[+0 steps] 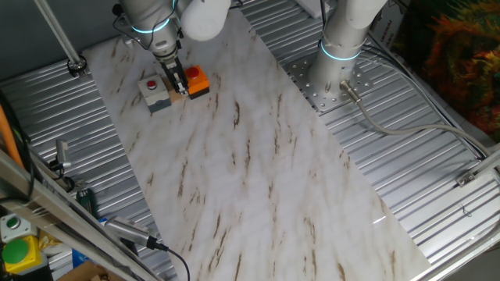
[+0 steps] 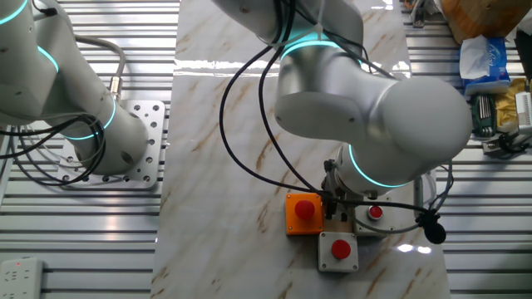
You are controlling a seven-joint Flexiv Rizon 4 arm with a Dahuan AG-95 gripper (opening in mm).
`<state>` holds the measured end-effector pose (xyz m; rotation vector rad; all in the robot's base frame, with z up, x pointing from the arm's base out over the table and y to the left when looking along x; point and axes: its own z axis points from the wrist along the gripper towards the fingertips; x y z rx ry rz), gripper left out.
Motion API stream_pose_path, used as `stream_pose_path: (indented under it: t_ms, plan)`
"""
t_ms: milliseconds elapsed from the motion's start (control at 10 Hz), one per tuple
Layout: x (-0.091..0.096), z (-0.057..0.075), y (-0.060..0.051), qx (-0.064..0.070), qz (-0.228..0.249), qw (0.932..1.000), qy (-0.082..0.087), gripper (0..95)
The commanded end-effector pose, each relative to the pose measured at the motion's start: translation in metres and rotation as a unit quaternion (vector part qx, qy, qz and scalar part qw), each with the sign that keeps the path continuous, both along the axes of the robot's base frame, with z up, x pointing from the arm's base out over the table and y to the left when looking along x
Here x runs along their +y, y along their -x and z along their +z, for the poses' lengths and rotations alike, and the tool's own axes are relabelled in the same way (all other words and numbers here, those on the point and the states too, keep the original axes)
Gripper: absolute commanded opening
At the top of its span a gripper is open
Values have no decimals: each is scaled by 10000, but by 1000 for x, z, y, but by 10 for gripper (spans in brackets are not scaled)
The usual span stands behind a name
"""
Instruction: Approach and touch the side of the small block
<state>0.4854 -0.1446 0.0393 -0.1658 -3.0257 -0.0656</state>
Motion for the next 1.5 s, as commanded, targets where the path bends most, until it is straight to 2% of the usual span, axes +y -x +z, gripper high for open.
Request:
stream_pose_path:
  t_ms: [100,600,1100,1500]
  plan:
    - [0,0,0,-14,49,10000,1,0]
    - [0,0,0,-78,382,9992,-18,0]
    - [0,0,0,-172,1050,9943,-96,0]
    - [0,0,0,-168,1049,9943,-100,0]
